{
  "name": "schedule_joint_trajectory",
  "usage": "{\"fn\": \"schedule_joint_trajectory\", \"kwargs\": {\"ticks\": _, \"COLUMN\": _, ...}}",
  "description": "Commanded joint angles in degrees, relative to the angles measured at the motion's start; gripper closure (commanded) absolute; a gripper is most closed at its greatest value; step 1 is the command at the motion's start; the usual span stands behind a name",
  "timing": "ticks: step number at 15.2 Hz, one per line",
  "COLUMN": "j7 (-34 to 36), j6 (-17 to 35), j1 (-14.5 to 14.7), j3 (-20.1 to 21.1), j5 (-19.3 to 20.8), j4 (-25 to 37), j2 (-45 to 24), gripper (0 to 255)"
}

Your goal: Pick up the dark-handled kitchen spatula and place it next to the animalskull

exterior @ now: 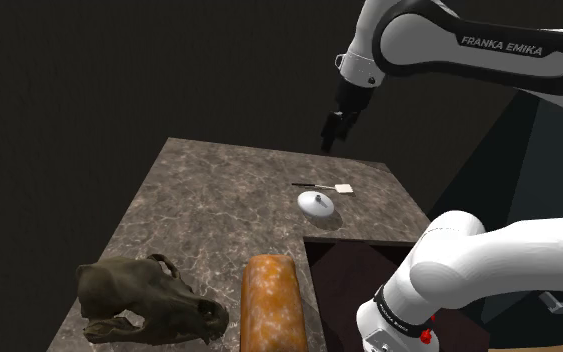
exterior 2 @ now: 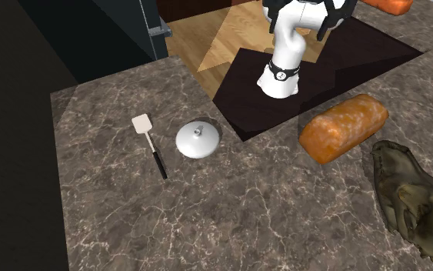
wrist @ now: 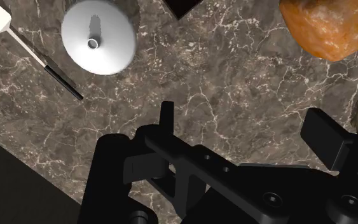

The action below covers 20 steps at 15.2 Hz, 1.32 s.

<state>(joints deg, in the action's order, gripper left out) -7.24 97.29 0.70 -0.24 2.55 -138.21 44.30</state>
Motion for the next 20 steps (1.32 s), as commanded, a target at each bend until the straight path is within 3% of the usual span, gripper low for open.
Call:
{"fn": "schedule_joint_trajectory", "kwargs": {"ticks": 1, "j7": 0.00, "j6": 0.00, "j1": 0.00, "j3": 0.00, "j5": 0.00, "j4": 0.00, "j2": 0.00, "gripper": 0}}
{"fn": "schedule_joint_trajectory", "kwargs": {"ticks": 10, "j7": -17.67, "j6": 12.20, "j1": -1.53, "j3": -12.33, "j5": 6.70, "j4": -8.43, "j2": -2.99, "gripper": 0}}
{"fn": "schedule_joint_trajectory", "kwargs": {"ticks": 16, "j7": -29.81, "j6": 21.57, "j1": -1.73, "j3": -21.28, "j5": 9.88, "j4": -9.54, "j2": -10.62, "gripper": 0}}
{"fn": "schedule_joint_trajectory", "kwargs": {"ticks": 20, "j7": -38.55, "j6": 27.94, "j1": -0.69, "j3": -27.49, "j5": 9.99, "j4": -8.22, "j2": -18.02, "gripper": 0}}
